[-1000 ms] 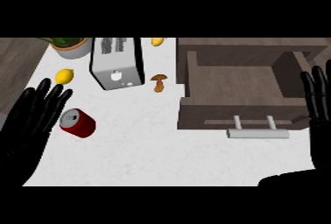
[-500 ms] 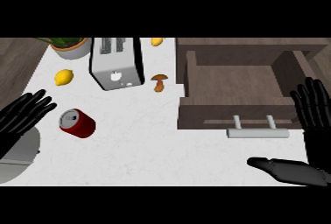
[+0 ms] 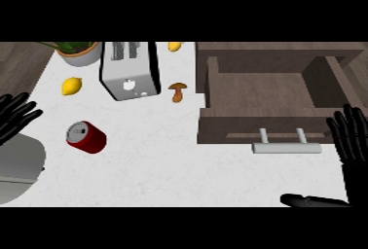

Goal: Pick up the can, place it into the drawer and close the drawer

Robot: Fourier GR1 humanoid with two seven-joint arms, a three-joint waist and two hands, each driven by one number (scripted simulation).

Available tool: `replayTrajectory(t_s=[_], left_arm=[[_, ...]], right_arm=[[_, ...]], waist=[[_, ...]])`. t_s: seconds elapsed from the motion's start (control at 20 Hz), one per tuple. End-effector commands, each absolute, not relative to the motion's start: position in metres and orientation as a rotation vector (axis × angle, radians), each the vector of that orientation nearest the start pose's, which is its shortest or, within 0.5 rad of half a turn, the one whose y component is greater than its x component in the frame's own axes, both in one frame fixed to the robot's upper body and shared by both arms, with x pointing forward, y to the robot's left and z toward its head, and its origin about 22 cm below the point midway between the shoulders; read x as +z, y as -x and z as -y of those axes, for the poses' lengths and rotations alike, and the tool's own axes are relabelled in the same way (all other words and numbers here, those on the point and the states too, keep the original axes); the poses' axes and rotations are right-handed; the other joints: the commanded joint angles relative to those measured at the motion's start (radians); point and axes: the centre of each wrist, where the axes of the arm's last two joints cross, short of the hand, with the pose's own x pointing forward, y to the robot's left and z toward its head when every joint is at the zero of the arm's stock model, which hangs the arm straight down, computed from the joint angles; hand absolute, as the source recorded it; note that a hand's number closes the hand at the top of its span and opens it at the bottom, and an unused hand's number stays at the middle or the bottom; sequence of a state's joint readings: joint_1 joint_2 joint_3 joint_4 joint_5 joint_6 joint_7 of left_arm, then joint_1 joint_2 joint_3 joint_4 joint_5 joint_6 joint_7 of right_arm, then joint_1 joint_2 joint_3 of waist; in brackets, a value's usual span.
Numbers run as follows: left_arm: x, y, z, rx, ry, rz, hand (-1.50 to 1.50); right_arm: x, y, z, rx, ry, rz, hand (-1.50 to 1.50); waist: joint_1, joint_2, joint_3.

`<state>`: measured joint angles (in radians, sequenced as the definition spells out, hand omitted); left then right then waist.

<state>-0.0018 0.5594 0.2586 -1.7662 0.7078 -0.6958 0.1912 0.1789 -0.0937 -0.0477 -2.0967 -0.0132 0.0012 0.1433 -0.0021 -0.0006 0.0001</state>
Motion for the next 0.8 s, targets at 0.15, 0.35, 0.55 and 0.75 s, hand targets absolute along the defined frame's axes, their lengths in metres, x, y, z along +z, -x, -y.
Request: replayTrajectory(t_s=[0.15, 0.35, 0.55, 0.75], left_arm=[[0.129, -0.241, -0.383, -0.455, 0.417, 1.624, -1.50], [0.106, -0.246, -0.391, -0.490, 0.395, 1.636, -1.50], [0.100, -0.262, -0.378, -0.484, 0.378, 1.635, -1.50], [0.072, -0.265, -0.380, -0.483, 0.391, 1.607, -1.50]], right_arm=[[0.091, -0.178, 0.289, -0.006, 0.171, 1.797, -1.50], [0.073, -0.160, 0.295, 0.014, 0.164, 1.793, -1.50], [0.076, -0.181, 0.292, 0.020, 0.181, 1.767, -1.50], [0.085, -0.170, 0.305, 0.017, 0.182, 1.802, -1.50]], waist=[[-0.001, 0.000, 0.000], [-0.004, 0.000, 0.000], [0.000, 0.001, 0.000], [-0.002, 0.001, 0.000]])
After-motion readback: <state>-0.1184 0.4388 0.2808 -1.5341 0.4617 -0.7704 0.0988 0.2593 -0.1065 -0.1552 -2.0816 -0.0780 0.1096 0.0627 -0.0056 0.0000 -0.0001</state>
